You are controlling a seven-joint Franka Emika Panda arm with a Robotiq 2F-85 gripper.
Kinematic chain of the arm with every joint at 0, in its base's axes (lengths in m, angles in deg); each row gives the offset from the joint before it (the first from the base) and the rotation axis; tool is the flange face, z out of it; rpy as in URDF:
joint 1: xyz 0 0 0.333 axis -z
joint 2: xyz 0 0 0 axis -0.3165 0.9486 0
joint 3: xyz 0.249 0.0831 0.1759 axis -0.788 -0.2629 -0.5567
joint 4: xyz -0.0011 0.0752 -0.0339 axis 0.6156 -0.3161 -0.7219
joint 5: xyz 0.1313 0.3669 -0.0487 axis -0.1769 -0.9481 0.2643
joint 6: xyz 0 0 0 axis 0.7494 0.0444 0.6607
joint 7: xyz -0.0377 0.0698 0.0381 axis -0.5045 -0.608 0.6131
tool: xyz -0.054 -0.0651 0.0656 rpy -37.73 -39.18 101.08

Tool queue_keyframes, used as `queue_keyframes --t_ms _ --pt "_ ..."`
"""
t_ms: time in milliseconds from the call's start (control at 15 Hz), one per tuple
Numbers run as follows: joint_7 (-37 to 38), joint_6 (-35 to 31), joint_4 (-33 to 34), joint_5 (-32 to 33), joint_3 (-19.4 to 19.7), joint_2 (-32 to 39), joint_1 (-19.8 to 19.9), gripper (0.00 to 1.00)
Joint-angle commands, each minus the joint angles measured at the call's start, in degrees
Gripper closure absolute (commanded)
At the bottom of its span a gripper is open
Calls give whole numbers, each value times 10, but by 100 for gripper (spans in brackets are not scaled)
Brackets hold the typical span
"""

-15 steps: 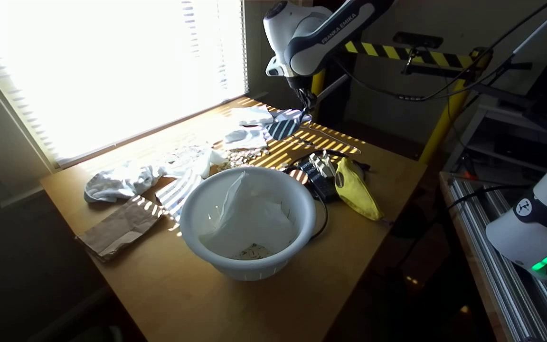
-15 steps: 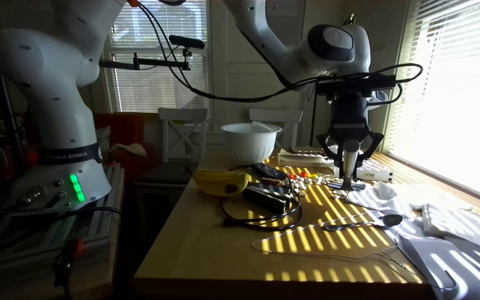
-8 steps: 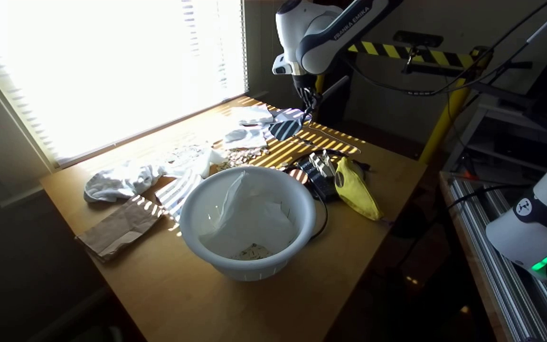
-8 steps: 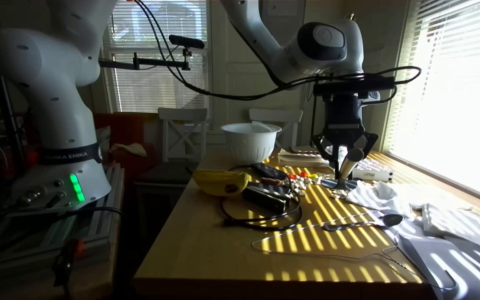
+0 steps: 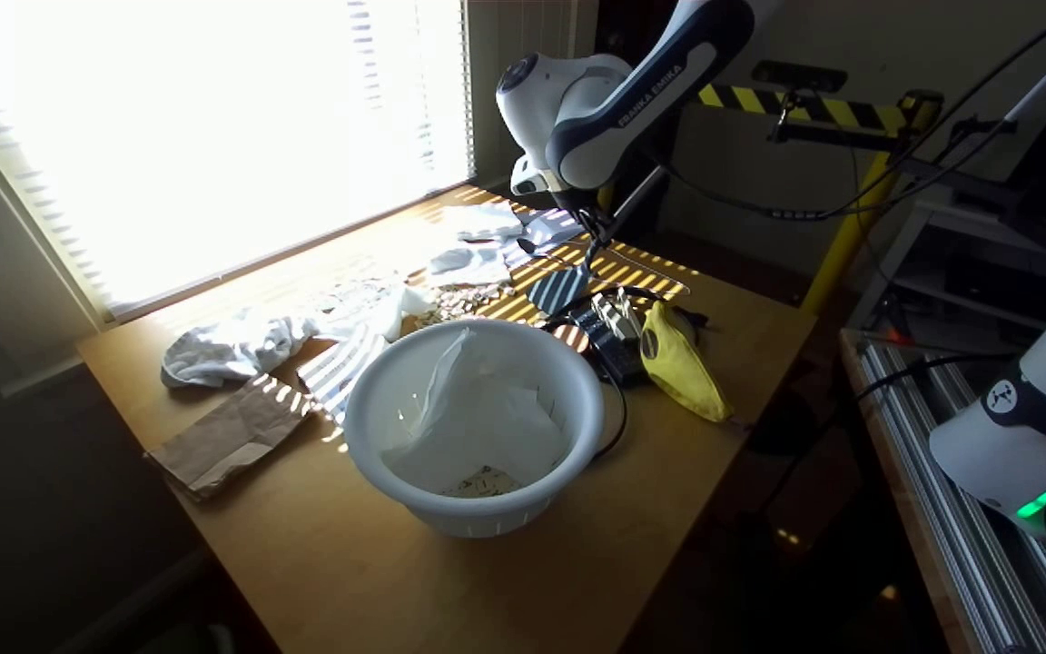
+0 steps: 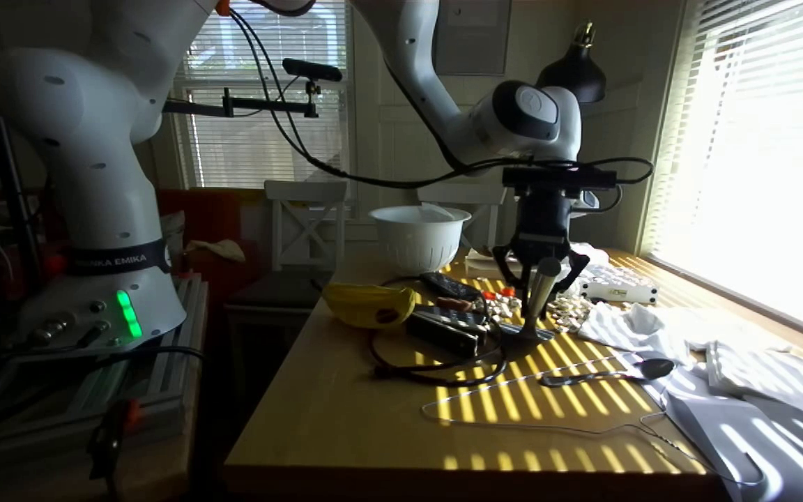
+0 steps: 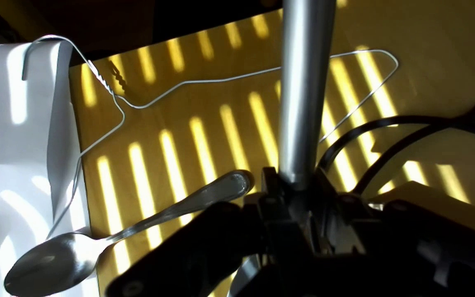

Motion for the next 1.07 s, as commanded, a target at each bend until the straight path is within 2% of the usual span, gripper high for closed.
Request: queue_keyframes --t_ms 0,400,733,1000 --pt "33 14 23 10 3 23 -11 94" --pt "64 8 8 2 8 13 1 94" --pt "57 -2 -10 11 13 -1 12 94" --pt "58 11 -1 10 17 5 13 94"
